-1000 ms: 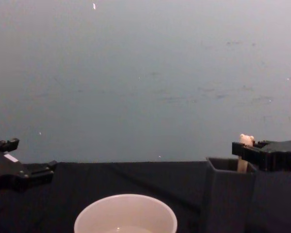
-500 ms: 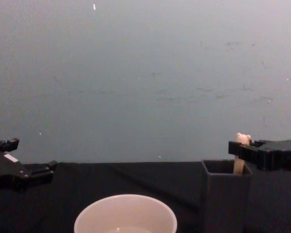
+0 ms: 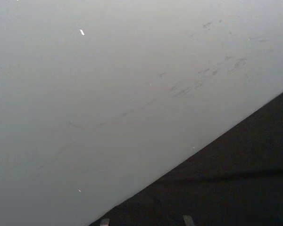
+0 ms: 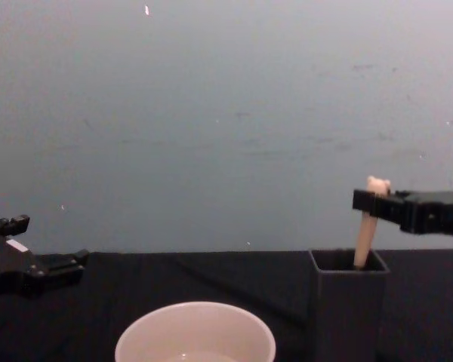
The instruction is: Pick up the stirring spoon with one hand, stir inside the cup, then place it back in its original position.
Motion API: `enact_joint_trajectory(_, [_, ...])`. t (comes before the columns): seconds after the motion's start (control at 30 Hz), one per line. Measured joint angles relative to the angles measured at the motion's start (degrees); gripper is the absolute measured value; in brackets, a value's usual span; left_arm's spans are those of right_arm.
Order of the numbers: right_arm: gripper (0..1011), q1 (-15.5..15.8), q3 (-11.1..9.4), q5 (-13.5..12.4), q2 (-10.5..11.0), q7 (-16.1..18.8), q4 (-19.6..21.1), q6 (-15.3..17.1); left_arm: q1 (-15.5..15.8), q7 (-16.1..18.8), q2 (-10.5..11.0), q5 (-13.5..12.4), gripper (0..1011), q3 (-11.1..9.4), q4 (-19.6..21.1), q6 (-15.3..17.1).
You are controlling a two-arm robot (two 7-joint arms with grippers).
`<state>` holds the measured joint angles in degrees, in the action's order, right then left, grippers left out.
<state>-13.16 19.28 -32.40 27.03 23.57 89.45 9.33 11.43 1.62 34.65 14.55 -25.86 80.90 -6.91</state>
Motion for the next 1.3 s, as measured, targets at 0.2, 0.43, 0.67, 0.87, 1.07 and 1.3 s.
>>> enact_joint_trajectory(0.2, [218, 0.10, -1.05, -1.59, 0.73, -0.59, 2.31, -0.06, 0.00, 0.00, 0.00, 0.00, 1001, 0.00, 0.00, 0.00])
enact_joint_trajectory(0.43, [218, -0.03, -2.10, -3.90, 1.31, -0.75, 4.44, -0.52, 0.00, 0.00, 0.00, 0.00, 1001, 0.00, 0.00, 0.00])
enact_joint_trajectory(0.67, [218, -0.47, -2.77, -6.08, 1.55, -1.18, 6.00, -1.34, 0.00, 0.00, 0.00, 0.00, 1001, 0.00, 0.00, 0.00])
enact_joint_trajectory(0.87, [218, -1.40, -2.54, -7.09, 1.27, -1.40, 6.49, -2.47, 0.00, 0.00, 0.00, 0.00, 1001, 0.00, 0.00, 0.00])
enact_joint_trajectory(1.07, [218, -3.05, -0.57, -7.91, 0.64, -0.24, 6.26, -2.80, 0.00, 0.00, 0.00, 0.00, 1001, 0.00, 0.00, 0.00])
enact_joint_trajectory(1.3, [218, -4.64, 3.01, -9.20, -0.54, 1.64, 4.99, -2.05, 0.00, 0.00, 0.00, 0.00, 1001, 0.00, 0.00, 0.01])
